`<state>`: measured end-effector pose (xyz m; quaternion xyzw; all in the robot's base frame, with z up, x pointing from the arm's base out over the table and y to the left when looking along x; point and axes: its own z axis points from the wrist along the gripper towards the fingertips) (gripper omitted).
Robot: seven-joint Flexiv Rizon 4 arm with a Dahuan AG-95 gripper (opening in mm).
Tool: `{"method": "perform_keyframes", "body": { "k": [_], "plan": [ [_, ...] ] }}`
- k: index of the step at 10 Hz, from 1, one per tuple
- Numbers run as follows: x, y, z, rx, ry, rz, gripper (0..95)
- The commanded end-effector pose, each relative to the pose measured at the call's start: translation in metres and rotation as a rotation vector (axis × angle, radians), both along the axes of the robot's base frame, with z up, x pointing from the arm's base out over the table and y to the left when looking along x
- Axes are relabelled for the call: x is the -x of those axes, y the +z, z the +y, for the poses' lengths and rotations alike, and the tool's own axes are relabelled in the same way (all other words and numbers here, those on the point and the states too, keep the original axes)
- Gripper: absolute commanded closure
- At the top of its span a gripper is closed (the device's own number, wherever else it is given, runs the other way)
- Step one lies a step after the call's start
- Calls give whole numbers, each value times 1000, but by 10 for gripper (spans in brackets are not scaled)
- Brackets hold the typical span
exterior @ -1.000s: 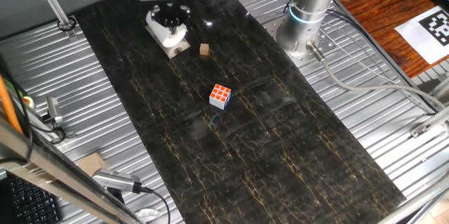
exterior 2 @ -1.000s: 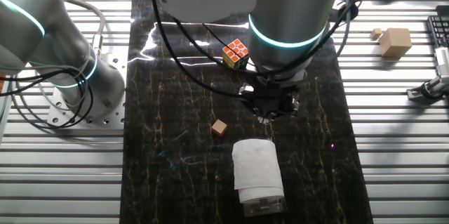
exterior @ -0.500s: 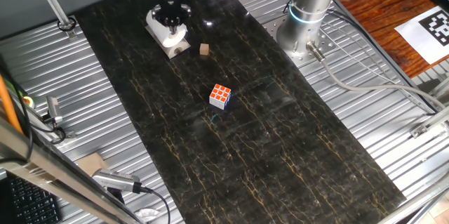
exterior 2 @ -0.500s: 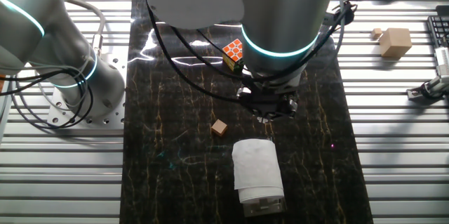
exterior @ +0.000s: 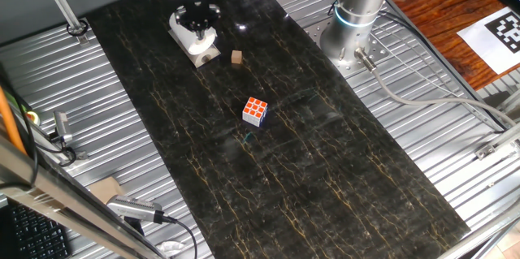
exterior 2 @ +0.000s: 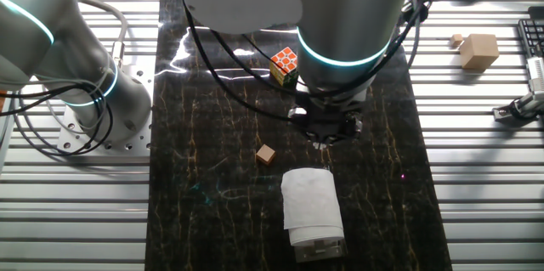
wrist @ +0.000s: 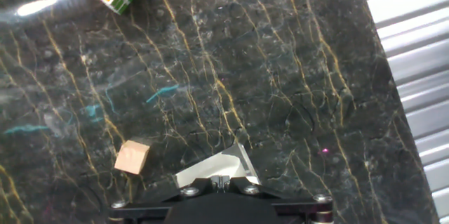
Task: Take the roll of paper down from the shelf
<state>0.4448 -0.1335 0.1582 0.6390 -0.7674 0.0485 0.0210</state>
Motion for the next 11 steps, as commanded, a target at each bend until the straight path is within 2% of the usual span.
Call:
{"method": "perform_keyframes", "body": {
  "k": [1, 5, 6, 7, 10, 11],
  "plan": [
    [3, 0, -16, 19, 55, 4, 950],
    [7, -11, -45, 25, 118, 11, 950],
    [8, -15, -52, 24, 144, 14, 760],
    [10, -20, -60, 23, 174, 18, 760],
    [6, -26, -68, 23, 238, 32, 190],
    [6, -27, -69, 25, 239, 36, 190]
  ]
}}
